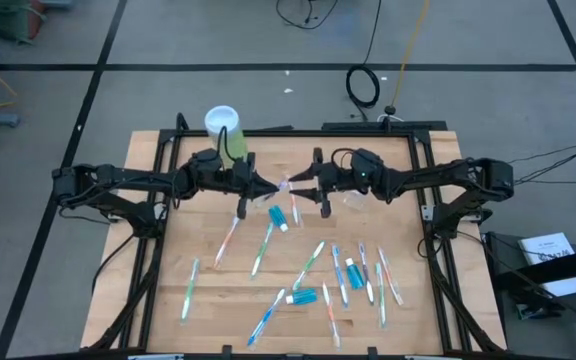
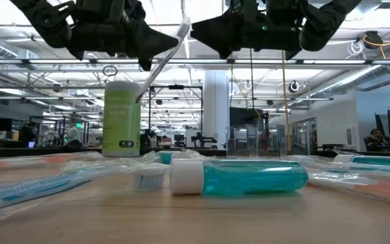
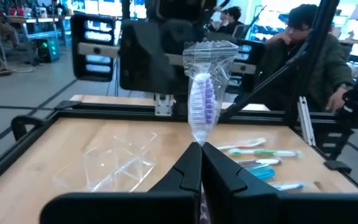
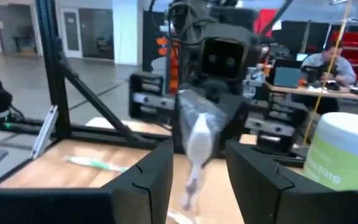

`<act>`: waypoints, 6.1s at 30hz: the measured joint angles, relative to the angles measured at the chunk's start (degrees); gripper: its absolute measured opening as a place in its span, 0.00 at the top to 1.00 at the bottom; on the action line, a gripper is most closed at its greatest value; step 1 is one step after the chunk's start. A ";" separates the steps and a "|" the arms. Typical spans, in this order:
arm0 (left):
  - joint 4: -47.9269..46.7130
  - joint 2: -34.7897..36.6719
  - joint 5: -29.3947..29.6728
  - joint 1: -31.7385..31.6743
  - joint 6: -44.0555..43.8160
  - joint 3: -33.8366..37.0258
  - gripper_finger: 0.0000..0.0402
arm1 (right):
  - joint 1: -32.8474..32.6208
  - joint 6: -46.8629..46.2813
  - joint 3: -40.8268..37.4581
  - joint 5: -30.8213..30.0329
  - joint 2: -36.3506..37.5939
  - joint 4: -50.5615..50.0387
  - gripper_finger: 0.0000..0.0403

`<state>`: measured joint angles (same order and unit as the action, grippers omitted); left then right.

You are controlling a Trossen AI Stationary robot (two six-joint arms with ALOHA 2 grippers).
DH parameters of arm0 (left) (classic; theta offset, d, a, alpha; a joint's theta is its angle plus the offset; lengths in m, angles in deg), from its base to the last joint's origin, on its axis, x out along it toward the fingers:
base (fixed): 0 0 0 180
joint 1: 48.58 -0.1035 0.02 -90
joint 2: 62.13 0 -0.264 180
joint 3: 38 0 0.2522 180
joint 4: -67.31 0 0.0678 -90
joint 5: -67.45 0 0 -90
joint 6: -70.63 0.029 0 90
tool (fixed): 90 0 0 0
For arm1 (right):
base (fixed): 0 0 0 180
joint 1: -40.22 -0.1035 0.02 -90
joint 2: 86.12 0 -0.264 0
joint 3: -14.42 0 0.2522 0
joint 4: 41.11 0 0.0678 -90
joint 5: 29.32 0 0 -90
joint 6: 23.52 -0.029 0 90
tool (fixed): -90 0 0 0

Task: Pick & Place toothbrushing station
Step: Put the violet toothbrush into the transparent organizer, then put the mouthwash into the transparent organizer

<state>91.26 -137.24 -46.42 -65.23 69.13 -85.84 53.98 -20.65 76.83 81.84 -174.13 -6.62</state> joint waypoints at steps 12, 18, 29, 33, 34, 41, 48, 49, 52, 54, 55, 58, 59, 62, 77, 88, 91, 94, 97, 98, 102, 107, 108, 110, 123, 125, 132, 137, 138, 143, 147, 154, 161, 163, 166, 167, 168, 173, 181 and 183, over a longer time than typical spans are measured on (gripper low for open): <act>2.97 0.00 6.43 1.86 3.37 -0.04 0.98 | -0.35 -0.68 0.00 -7.17 -0.07 0.79 0.48; 3.22 0.00 13.81 4.21 7.01 -0.04 0.99 | -0.46 1.03 -0.02 -6.04 -0.09 0.42 0.45; 5.24 -1.04 16.43 4.72 6.92 -0.09 0.99 | -1.92 1.27 -0.04 -5.98 -0.09 2.10 0.46; 10.26 -4.27 16.35 4.95 6.38 -0.11 0.99 | -1.86 0.86 -0.04 -6.11 -0.09 2.31 0.47; 11.15 -5.05 16.39 4.95 6.37 -0.11 0.99 | -1.86 0.86 -0.06 -6.09 -0.09 2.42 0.47; 15.14 -7.39 16.38 4.91 6.29 -0.11 0.98 | -1.88 0.83 -0.06 -6.09 -0.09 2.04 0.49; 14.56 -7.39 16.32 4.91 5.41 -0.11 0.99 | -1.88 0.85 -0.07 -6.11 -0.09 1.97 0.63; 14.44 -7.39 16.32 4.91 5.43 -0.11 0.98 | -1.88 0.85 -0.07 -6.11 -0.09 1.97 0.66; 14.45 -7.39 16.32 4.91 5.18 -0.11 0.96 | -1.88 0.83 -0.06 -6.10 -0.09 2.06 0.73; 14.31 -7.39 16.32 4.91 5.41 -0.11 0.95 | -1.88 0.84 -0.06 -6.11 -0.09 2.03 0.78; 14.25 -7.39 16.32 4.91 5.51 -0.11 0.96 | -1.86 0.85 -0.07 -6.11 -0.09 2.01 0.80; 13.74 -7.39 16.19 4.95 5.43 -0.11 0.97 | -1.84 0.97 -0.07 -6.24 -0.09 1.45 0.86; 13.63 -7.39 16.19 4.93 5.35 -0.09 0.98 | -1.84 1.03 -0.05 -6.32 -0.09 1.36 0.87; 13.64 -7.39 16.19 4.93 5.34 -0.09 0.99 | -1.81 1.05 -0.07 -6.35 -0.04 1.31 0.89; 11.28 -7.34 19.13 4.80 5.29 -0.09 0.74 | -0.65 0.97 -0.07 -10.75 -0.07 -3.39 0.89; 6.13 -7.34 25.48 4.62 5.95 -0.09 0.67 | 1.67 3.44 -0.15 -19.00 8.13 -20.42 0.88; 6.13 -7.34 25.49 4.62 5.95 -0.09 0.67 | 1.53 5.01 -0.15 -23.14 12.82 -26.31 0.88; 6.13 -7.34 25.48 4.62 5.95 -0.09 0.67 | 1.07 6.35 -0.76 -29.56 17.22 -31.61 0.88; 6.15 -7.34 25.49 4.62 5.97 -0.09 0.67 | 0.72 6.53 -3.49 -36.73 20.65 -32.19 0.88; 6.15 -7.34 25.49 4.62 5.97 -0.09 0.67 | 0.74 6.77 -4.48 -38.27 21.60 -32.15 0.88; 6.15 -7.34 25.48 4.62 5.97 -0.09 0.67 | 0.87 6.85 -8.12 -39.43 24.77 -28.22 0.88; 6.19 -7.34 25.48 4.62 5.97 -0.09 0.67 | 0.87 6.14 -10.57 -39.36 27.72 -25.89 0.90; 6.19 -7.34 25.48 4.62 5.97 -0.09 0.67 | 0.87 5.43 -10.90 -39.37 28.06 -26.35 0.90; 6.19 -7.34 25.48 4.62 5.97 -0.09 0.67 | 0.98 3.55 -11.23 -39.38 28.37 -27.63 0.91; 6.32 -7.34 25.48 4.62 5.97 -0.09 0.67 | 5.88 -0.51 -11.26 -38.90 22.66 -29.63 0.91; 6.32 -7.34 25.48 4.62 5.97 -0.09 0.67 | 7.09 -1.66 -11.26 -38.87 21.60 -29.35 0.91; 6.30 -7.34 25.48 4.62 5.97 -0.09 0.67 | 11.13 -6.22 -11.26 -34.45 18.83 -29.24 0.91; 6.28 -7.34 25.48 4.62 5.95 -0.09 0.67 | 12.29 -3.51 -11.26 -34.42 17.79 -28.76 0.88; 6.28 -7.34 25.48 4.62 5.95 -0.09 0.67 | 12.43 -3.18 -11.26 -34.42 17.79 -28.74 0.86; 6.14 -7.34 25.48 4.62 5.89 -0.09 0.67 | 12.46 -3.55 -11.26 -34.53 17.79 -28.74 0.73; 5.47 -7.34 25.48 4.62 6.02 -0.09 0.67 | 12.44 -0.29 -11.26 -35.35 18.30 -29.29 0.64; 2.74 -7.34 25.44 4.62 6.97 -0.07 0.67 | 12.26 -0.43 -11.26 -40.60 21.67 -34.69 0.56; -4.75 -7.34 25.36 4.62 12.03 -0.04 0.67 | 8.33 -2.18 -11.23 -40.54 26.46 -37.67 0.54; -6.73 -7.34 24.45 4.62 12.59 -0.04 0.67 | 6.58 -2.18 -11.23 -40.49 27.46 -37.96 0.55; -10.36 -7.34 20.38 4.62 14.74 -0.04 0.67 | 3.85 -2.18 -11.25 -40.50 28.45 -37.38 0.55; -11.82 -7.34 18.43 4.62 15.53 -0.04 0.67 | 2.80 -2.18 -11.26 -40.52 28.50 -36.59 0.55; -13.24 -7.34 16.42 4.62 16.05 -0.04 0.67 | 1.84 -2.18 -11.23 -40.43 28.50 -35.80 0.55; -16.97 -7.41 9.74 4.62 16.33 -0.04 0.67 | -1.47 -0.55 -11.25 -40.39 28.46 -33.51 0.55; -14.40 -7.41 8.88 5.63 14.31 -0.04 0.67 | -2.25 1.85 -11.24 -40.39 28.44 -32.63 0.56; -14.46 -7.41 8.88 6.27 14.90 -0.04 0.67 | -2.25 1.65 -11.23 -40.37 28.44 -32.63 0.56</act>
<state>76.80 -144.65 -37.54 -58.96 84.03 -85.89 51.73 -19.01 65.59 41.47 -145.70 -39.25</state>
